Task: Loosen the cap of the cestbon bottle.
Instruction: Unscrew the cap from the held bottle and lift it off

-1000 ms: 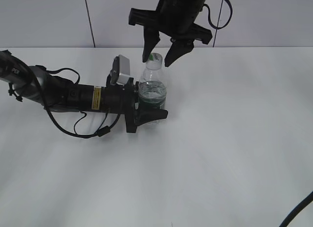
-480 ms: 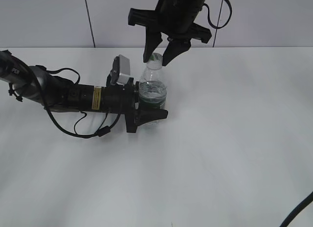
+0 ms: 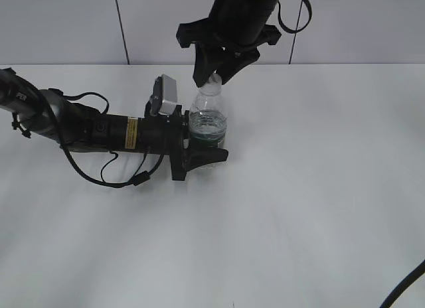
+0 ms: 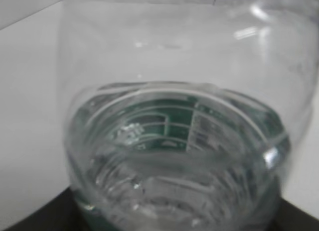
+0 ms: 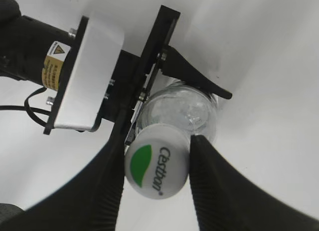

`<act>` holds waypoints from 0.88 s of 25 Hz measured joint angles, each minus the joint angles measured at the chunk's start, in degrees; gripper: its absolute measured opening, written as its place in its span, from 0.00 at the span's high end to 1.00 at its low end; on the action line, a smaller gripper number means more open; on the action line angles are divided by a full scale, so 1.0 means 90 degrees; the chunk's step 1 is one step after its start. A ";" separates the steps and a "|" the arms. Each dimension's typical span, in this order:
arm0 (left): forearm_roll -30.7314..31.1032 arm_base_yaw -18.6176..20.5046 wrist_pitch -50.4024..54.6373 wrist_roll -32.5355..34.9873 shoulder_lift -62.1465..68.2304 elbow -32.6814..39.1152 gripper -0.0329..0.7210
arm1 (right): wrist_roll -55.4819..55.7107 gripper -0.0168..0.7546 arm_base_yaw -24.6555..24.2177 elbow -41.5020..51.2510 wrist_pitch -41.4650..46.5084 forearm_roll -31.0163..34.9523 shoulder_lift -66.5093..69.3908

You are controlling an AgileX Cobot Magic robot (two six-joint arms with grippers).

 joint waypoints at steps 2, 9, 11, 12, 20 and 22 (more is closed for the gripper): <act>0.0000 0.0000 0.0000 0.0000 0.0000 0.0000 0.41 | -0.0519 0.58 0.0000 0.0000 -0.0015 0.0000 0.0000; 0.0000 0.0000 -0.0006 0.0000 0.0000 0.0000 0.41 | -0.1334 0.58 0.0000 0.0000 -0.0030 0.0000 0.0000; 0.0000 0.0000 -0.0026 0.0002 0.0000 0.0000 0.41 | -0.1614 0.59 0.0000 0.0000 -0.0030 0.0000 0.0000; 0.0000 0.0000 -0.0033 0.0007 0.0000 0.0000 0.41 | -0.1784 0.59 0.0000 -0.0006 -0.0030 0.0000 0.0000; 0.0025 0.0000 -0.0041 0.0007 0.0000 0.0000 0.41 | -0.3237 0.59 0.0000 -0.0005 -0.0030 0.0013 0.0000; 0.0041 0.0000 -0.0046 0.0007 0.0000 0.0000 0.41 | -0.3602 0.59 0.0000 -0.0005 -0.0024 0.0020 0.0000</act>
